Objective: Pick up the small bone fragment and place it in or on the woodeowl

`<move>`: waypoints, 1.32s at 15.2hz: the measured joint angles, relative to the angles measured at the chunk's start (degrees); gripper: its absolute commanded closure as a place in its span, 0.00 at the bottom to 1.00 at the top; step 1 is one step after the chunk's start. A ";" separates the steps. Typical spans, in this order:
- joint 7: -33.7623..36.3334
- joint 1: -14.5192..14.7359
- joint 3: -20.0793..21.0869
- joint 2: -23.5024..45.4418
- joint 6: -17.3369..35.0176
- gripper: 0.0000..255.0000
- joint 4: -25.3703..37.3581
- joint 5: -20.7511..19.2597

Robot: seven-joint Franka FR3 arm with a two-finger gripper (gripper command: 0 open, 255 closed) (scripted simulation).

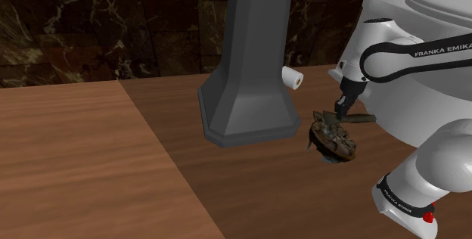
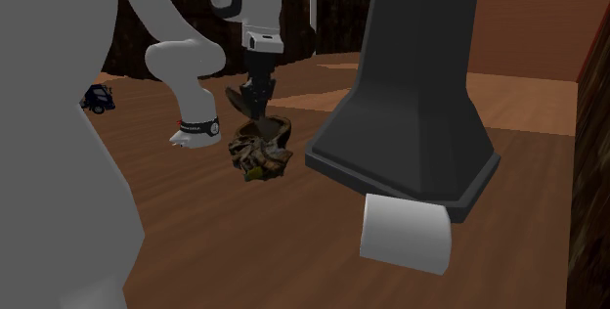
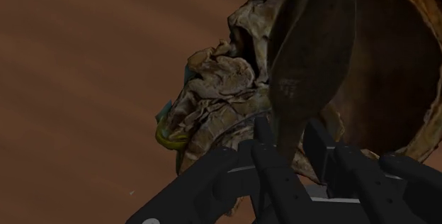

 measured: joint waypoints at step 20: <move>0.23 0.30 0.21 0.44 -0.53 0.00 1.01 0.27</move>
